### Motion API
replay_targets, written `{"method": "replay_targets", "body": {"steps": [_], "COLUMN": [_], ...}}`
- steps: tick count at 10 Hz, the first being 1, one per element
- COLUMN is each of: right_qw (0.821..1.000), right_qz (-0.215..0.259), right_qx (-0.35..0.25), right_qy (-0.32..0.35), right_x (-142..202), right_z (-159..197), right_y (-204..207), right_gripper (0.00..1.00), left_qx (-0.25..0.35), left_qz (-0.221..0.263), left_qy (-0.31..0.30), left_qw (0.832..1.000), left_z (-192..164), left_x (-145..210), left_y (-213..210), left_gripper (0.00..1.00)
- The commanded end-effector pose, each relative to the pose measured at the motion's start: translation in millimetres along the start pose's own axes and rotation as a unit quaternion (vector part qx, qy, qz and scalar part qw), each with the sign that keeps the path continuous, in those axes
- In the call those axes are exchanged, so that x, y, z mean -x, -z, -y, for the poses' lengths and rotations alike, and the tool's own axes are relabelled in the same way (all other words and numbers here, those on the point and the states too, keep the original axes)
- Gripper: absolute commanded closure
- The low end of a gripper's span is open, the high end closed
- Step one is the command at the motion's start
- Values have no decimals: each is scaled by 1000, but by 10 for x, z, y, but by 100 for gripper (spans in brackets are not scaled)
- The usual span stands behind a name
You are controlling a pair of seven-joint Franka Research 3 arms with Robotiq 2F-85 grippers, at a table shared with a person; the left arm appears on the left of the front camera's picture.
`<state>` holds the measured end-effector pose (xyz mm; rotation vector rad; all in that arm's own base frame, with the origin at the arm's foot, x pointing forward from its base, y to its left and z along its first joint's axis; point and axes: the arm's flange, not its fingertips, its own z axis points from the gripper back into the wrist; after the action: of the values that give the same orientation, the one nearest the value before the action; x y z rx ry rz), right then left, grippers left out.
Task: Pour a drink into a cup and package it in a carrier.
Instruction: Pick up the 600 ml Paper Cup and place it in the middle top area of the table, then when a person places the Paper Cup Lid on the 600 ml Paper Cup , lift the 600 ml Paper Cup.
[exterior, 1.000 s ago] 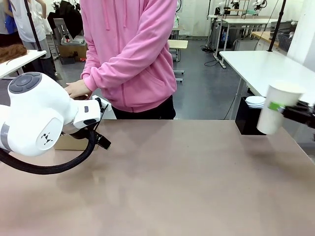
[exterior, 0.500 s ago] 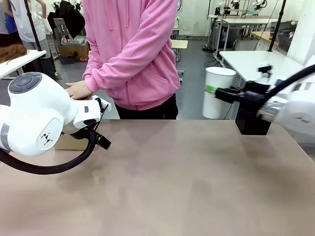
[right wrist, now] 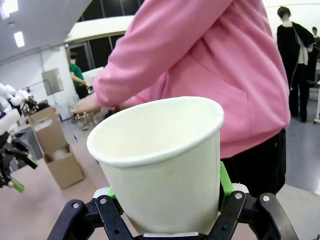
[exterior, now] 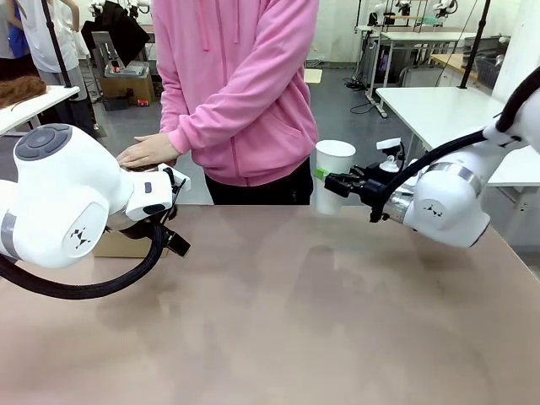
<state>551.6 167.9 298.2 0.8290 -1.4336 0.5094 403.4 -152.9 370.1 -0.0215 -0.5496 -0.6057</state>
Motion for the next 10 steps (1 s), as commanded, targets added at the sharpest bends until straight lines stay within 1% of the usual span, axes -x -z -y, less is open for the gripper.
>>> {"method": "replay_targets", "body": {"steps": [1, 3, 4, 5, 6, 10], "right_qw": [1000, 999, 1000, 999, 1000, 1000], "right_qz": [-11, -29, -9, -26, -18, -18], "right_qx": [5, -5, -7, -47, -8, -8], "right_qy": [-19, -17, -10, 1, 0, 0], "right_x": [147, 256, 244, 178, 290, 290], "right_z": [-40, -2, -4, -56, -10, -10], "right_y": [149, 153, 142, 41, 96, 96], "right_gripper": [20, 20, 20, 20, 20, 20], "left_qx": [1, 1, 1, 1, 1, 1], "left_qz": [1, 1, 1, 1, 1, 1], "left_qy": [-1, -1, -1, -1, -1, -1], "left_qw": [1000, 1000, 1000, 1000, 1000, 1000], "left_z": [-6, -6, -6, -6, -6, -6], "left_x": [3, 3, 3, 3, 3, 3], "left_y": [-5, -5, -5, -5, -5, -5], "left_gripper": [0, 0, 0, 0, 0, 0]}}
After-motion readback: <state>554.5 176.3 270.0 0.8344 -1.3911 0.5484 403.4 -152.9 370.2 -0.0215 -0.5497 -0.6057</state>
